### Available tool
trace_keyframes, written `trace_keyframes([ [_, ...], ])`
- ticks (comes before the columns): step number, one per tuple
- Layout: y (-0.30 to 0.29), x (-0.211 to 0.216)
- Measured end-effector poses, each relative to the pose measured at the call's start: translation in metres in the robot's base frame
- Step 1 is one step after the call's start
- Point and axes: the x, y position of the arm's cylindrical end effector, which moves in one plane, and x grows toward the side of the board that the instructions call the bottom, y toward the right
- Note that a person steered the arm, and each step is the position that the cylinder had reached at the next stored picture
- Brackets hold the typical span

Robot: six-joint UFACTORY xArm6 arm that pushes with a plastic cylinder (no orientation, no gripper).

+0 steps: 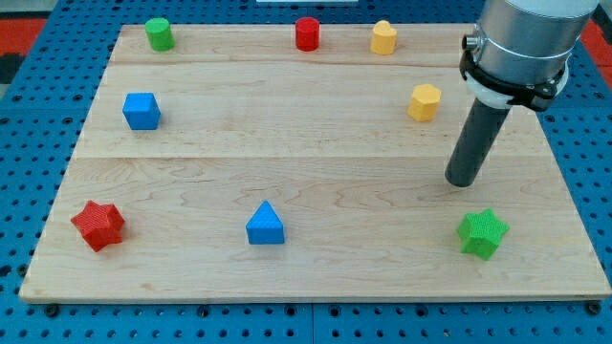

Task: Move your arm towards bottom right

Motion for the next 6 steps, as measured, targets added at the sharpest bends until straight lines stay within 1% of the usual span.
trace_keyframes([
  [5,0.004,0.001],
  [6,0.051,0.000],
])
